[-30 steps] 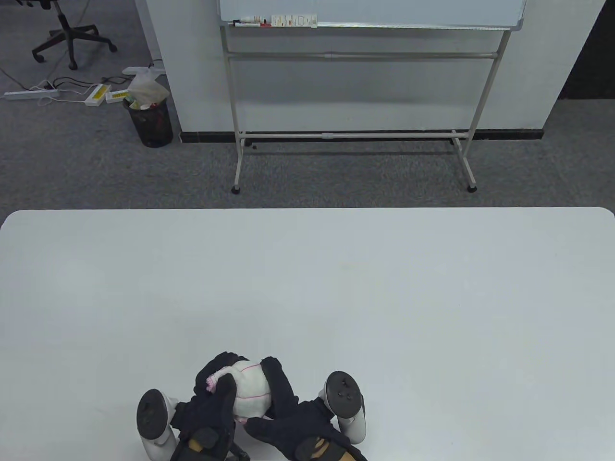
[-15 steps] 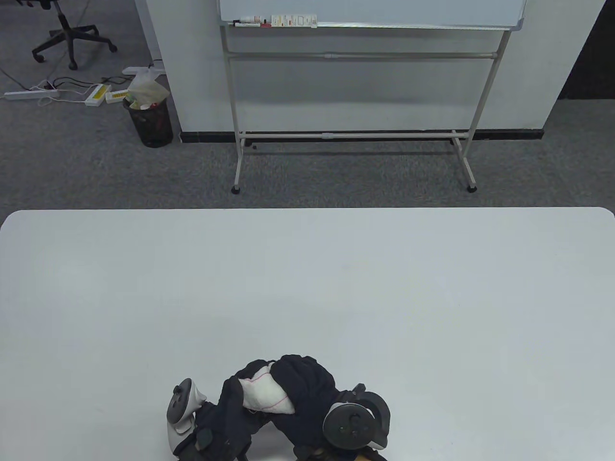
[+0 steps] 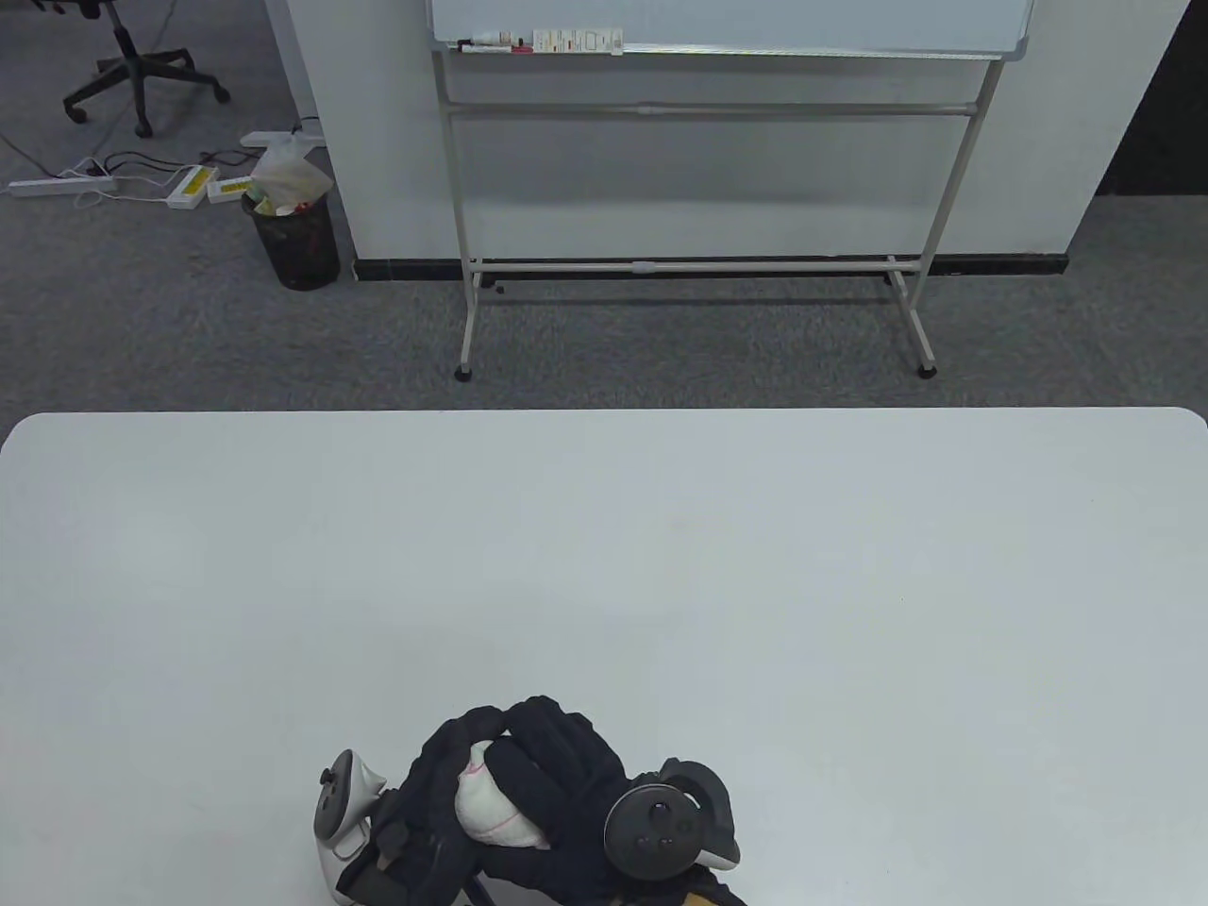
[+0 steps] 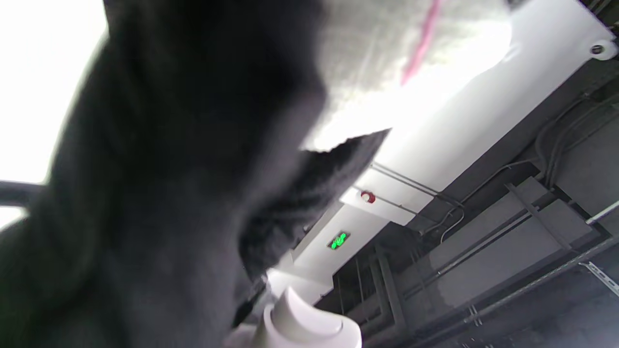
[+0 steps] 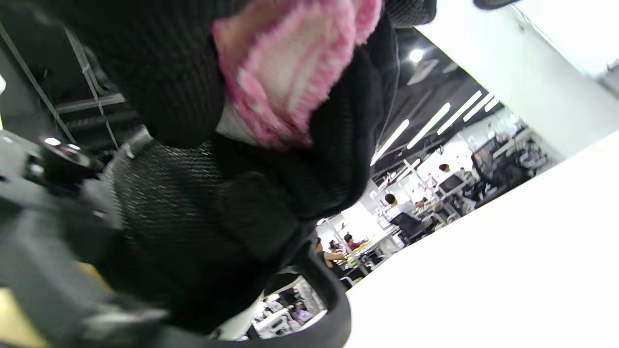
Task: Squeeze dry dish cloth into compact mass
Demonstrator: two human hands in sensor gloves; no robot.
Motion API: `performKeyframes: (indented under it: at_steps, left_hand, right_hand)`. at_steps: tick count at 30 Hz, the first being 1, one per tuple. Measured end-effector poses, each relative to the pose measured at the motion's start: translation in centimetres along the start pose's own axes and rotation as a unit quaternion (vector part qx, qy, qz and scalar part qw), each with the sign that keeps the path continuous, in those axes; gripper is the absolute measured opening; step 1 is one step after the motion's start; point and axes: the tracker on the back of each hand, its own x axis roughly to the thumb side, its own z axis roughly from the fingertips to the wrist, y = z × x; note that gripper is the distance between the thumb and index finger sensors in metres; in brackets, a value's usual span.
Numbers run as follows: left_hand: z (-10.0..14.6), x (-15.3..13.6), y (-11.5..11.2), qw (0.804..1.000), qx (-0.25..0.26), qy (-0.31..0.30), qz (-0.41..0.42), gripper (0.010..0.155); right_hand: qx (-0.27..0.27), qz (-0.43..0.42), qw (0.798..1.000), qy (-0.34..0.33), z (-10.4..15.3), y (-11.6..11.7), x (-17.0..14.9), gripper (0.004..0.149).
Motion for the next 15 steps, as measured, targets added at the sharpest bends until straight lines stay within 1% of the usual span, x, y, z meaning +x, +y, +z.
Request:
performKeyframes:
  at_steps: [1,3,4,5,7,9,12,13,15]
  left_hand:
    - [0.1,0.3,0.3,1.0,0.013,-0.008,-0.018,0.054]
    - [0.4,0.9,0.8,0.996,0.058,-0.033,-0.066,0.051]
    - [0.6,1.7,0.8,0.988,0.08,-0.053,-0.118,0.051]
    - [0.7,2.5,0.8,0.976,0.093,-0.077,-0.181,0.051]
    - [0.9,3.7,0.2,0.949,0.107,-0.117,-0.272,0.051]
    - [1.1,3.9,-0.3,0.935,0.106,-0.142,-0.306,0.05]
    - [1.0,3.6,-1.5,0.934,0.09,-0.159,-0.306,0.052]
    - [0.8,3.4,-1.8,0.935,0.073,-0.155,-0.311,0.053]
    - [0.4,3.0,-2.5,0.932,0.044,-0.147,-0.327,0.056]
  right_hand:
    - [0.001,-0.021,1.0,0.008,-0.1,0.1,-0.2,0.082]
    - [-0.005,-0.072,0.997,0.024,-0.1,0.2,-0.6,0.079]
    - [-0.017,-0.113,0.992,0.044,-0.1,0.3,-1.0,0.079]
    - [-0.02,-0.145,0.987,0.063,0.0,0.4,-1.4,0.081]
    - [-0.016,-0.226,0.969,0.097,0.2,0.5,-2.4,0.086]
    - [-0.008,-0.271,0.955,0.12,0.4,0.5,-3.0,0.09]
    - [0.007,-0.338,0.929,0.149,0.7,0.9,-3.9,0.096]
    - [0.016,-0.365,0.918,0.154,0.7,1.1,-4.0,0.097]
    - [0.021,-0.4,0.903,0.159,0.8,1.5,-4.2,0.098]
